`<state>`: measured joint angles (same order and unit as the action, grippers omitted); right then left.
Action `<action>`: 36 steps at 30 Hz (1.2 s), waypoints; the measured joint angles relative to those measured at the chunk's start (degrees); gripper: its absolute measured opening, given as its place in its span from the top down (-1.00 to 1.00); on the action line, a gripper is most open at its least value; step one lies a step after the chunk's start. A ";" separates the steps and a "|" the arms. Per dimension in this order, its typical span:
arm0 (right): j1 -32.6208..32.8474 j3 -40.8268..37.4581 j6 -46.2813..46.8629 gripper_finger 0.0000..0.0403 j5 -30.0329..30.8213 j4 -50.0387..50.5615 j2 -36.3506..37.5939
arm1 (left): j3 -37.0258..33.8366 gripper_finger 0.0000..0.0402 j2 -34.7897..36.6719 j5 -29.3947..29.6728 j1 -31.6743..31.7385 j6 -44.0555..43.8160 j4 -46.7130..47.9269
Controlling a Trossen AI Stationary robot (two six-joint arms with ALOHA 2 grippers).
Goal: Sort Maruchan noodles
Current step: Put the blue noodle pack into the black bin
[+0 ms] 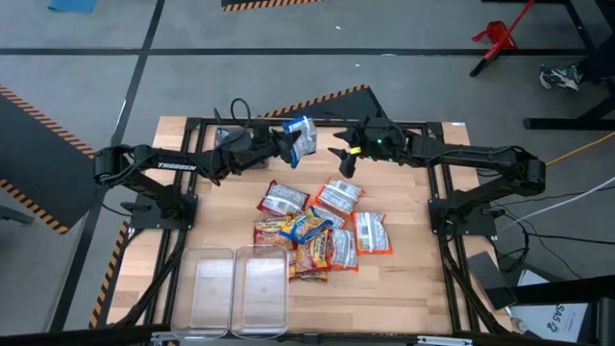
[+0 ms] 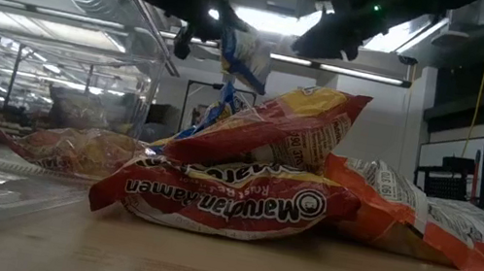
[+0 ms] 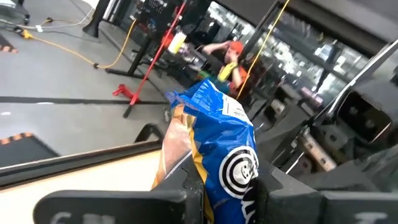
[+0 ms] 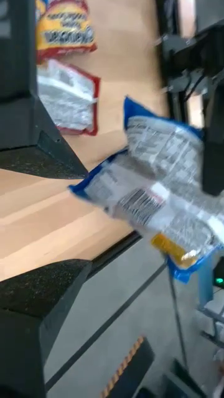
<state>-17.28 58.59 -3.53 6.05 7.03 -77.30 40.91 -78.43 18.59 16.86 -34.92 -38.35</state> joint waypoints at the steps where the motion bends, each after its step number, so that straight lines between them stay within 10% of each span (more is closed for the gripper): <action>1: 0.00 0.00 -0.01 -0.03 0.48 0.97 0.00 | 0.00 0.76 0.00 0.00 0.00 0.20 0.95; 16: 0.01 0.00 0.00 -0.03 4.04 6.55 -0.04 | 0.43 0.77 1.14 4.98 -0.01 2.49 14.66; 29: 0.02 -0.02 0.01 -0.03 4.04 6.53 -0.04 | 14.48 0.78 5.07 13.94 3.74 -0.88 57.96; 36: 0.01 -0.09 0.18 -0.03 4.00 6.65 -0.28 | 16.86 0.78 5.07 13.97 6.46 -1.90 64.16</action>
<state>-17.27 58.50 -3.36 10.04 13.68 -77.58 57.77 -73.36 32.56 23.32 -36.83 25.80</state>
